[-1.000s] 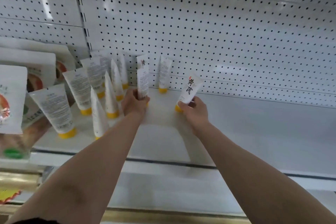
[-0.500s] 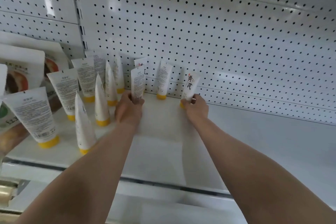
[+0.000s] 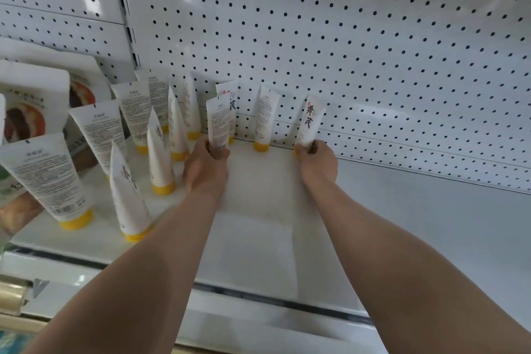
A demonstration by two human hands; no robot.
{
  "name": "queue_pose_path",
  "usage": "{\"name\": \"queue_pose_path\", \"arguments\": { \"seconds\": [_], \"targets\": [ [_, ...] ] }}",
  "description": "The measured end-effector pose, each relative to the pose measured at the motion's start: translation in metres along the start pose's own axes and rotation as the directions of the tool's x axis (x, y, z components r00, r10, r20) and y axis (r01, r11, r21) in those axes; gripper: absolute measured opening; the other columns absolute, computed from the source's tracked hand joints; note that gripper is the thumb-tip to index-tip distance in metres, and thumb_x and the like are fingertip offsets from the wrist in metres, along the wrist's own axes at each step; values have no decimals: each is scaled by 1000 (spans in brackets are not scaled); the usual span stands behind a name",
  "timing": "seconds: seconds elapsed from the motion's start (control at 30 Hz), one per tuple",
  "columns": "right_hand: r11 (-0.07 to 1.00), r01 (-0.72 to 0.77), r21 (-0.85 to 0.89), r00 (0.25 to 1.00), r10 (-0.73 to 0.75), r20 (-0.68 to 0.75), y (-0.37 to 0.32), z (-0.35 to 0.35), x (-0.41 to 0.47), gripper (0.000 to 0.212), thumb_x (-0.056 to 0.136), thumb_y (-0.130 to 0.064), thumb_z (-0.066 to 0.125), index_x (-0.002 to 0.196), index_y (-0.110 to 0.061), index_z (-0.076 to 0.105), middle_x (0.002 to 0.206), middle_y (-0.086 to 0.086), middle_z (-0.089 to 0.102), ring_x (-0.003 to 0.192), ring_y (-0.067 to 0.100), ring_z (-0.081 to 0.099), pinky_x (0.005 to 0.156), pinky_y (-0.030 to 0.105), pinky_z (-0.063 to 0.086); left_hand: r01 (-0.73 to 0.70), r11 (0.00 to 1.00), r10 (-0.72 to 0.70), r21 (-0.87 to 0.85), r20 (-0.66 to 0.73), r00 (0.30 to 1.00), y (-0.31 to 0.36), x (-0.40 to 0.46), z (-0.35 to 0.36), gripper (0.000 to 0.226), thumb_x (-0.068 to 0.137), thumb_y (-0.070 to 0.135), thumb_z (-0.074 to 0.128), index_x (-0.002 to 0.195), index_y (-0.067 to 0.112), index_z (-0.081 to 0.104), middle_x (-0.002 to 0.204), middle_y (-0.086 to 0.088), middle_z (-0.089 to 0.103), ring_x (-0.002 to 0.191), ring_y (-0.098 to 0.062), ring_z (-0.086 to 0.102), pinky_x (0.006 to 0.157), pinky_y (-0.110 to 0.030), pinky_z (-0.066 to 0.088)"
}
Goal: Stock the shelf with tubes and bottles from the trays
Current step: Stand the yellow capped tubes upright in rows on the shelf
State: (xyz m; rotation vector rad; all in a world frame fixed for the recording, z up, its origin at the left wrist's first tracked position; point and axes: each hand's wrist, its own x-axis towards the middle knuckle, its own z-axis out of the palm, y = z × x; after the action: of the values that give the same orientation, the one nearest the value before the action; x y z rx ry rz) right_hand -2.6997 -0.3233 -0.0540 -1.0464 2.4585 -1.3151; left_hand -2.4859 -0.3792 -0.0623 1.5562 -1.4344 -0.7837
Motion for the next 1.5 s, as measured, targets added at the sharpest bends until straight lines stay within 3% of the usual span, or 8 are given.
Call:
{"name": "queue_pose_path", "arguments": {
  "seconds": [0.3,0.6,0.73,0.93,1.1,1.27,1.4,1.5],
  "targets": [
    [1000,-4,-21,1000,5,28,1,-1,0,27,89,-48,61,99,-23,60,93,-6,65,100,24,61,77,36,48,17,1000,-17,21,-15,1000,2,-3,1,25,90,40,64,114,33,57,112,0,67,105,-26,61,91,-42,51],
    [994,-63,95,997,59,41,2,-25,-13,72,88,-49,69,146,-15,43,139,-1,57,132,23,48,96,32,37,27,1000,-26,15,-14,1000,5,-8,-3,19,92,33,64,108,27,55,106,0,67,99,-26,62,78,-34,47],
    [991,-95,92,995,94,18,9,-45,-25,71,91,-51,66,146,-13,43,143,2,56,133,22,49,105,33,37,-6,1000,6,8,-30,1000,8,-12,-8,22,94,25,64,112,16,58,108,-5,67,103,-28,61,78,-30,41],
    [977,-175,126,983,180,-32,12,-69,-51,61,93,-49,64,142,-15,49,138,-1,60,130,18,52,97,26,37,-22,999,22,35,-14,1000,12,-15,-13,23,94,25,64,111,11,56,107,-10,67,107,-33,60,86,-37,47],
    [967,-196,160,979,203,-31,11,-91,-79,58,94,-48,63,141,-16,51,137,0,60,126,17,54,99,27,39,-6,998,5,57,20,1000,14,-15,-16,36,94,30,63,122,10,53,119,-13,64,115,-35,57,92,-40,48],
    [936,-227,269,971,239,-13,23,-134,-108,57,91,-52,64,137,-20,54,132,-4,62,116,19,63,100,33,48,122,988,-127,97,45,991,26,-37,-18,78,88,42,71,146,5,34,147,-23,39,135,-39,39,112,-45,34],
    [872,-288,397,943,329,-40,44,-185,-128,54,90,-51,64,133,-20,56,120,-7,60,111,23,64,101,44,52,-15,992,16,-124,6,1000,62,-111,-2,81,86,33,75,147,1,34,143,-22,43,132,-36,43,111,-39,33],
    [823,-330,462,922,387,-31,69,-235,-147,54,89,-50,65,133,-19,57,121,-4,60,113,21,59,100,47,53,34,930,42,-366,197,980,104,-191,22,53,86,27,74,131,11,51,125,-6,56,108,-21,58,91,-30,44]
  ]
}}
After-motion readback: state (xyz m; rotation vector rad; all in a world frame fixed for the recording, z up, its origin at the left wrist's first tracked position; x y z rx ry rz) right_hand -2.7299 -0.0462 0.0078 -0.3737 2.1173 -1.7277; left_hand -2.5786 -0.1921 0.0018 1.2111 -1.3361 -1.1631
